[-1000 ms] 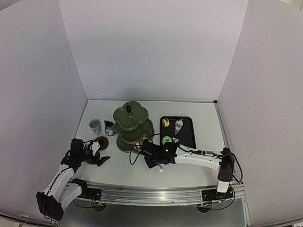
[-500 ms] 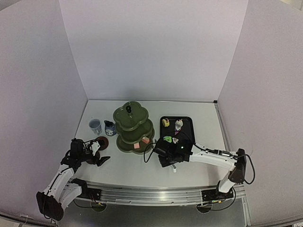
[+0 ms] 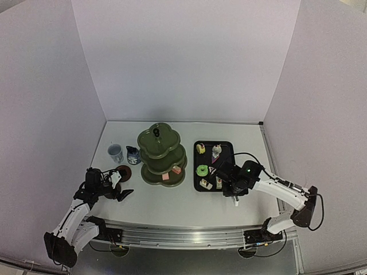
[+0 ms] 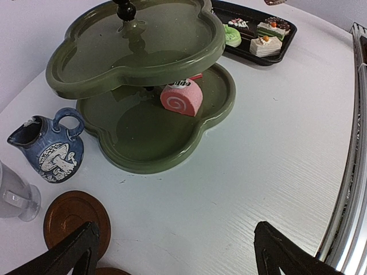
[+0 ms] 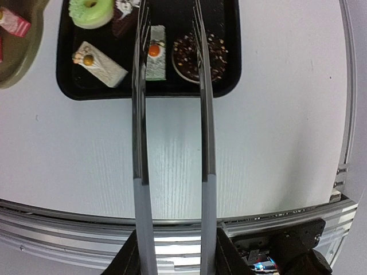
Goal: Serve the afternoon tea
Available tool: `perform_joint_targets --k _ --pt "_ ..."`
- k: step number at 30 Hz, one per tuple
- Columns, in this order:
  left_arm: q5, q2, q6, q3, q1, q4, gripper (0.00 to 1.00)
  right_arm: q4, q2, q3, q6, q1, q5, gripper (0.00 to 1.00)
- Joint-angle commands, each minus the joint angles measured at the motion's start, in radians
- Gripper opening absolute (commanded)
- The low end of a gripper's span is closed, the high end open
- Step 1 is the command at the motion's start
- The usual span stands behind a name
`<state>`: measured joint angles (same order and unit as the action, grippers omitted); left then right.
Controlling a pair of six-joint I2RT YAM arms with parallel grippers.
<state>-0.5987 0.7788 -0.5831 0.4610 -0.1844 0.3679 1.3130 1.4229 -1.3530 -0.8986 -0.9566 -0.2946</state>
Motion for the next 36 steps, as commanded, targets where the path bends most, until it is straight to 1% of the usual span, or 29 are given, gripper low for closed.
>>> perform_joint_targets --k 1,6,12,15,24,30,36 --pt "-0.014 -0.005 0.003 0.019 -0.003 0.0 0.94 0.064 -0.054 0.065 -0.061 0.042 0.049 0.35" --pt "-0.018 -0.003 0.005 0.018 -0.004 -0.002 0.94 0.05 -0.072 0.103 -0.046 0.087 0.06 0.36" --pt "-0.016 -0.011 0.004 0.015 -0.003 0.002 0.94 -0.042 -0.083 0.155 0.003 0.158 0.113 0.36" --pt "-0.011 -0.018 0.002 0.012 -0.003 0.005 0.94 -0.056 -0.079 0.166 0.015 0.179 0.131 0.35" --pt "-0.009 -0.022 0.0 0.003 -0.003 0.006 0.94 -0.098 -0.062 0.173 0.035 0.2 0.175 0.35" --pt "-0.007 -0.022 -0.007 0.002 -0.004 0.009 0.94 -0.101 -0.078 0.162 0.029 0.204 0.172 0.35" --pt "-0.011 -0.018 -0.003 0.003 -0.003 0.002 0.94 -0.115 -0.061 0.202 0.031 0.218 0.176 0.35"
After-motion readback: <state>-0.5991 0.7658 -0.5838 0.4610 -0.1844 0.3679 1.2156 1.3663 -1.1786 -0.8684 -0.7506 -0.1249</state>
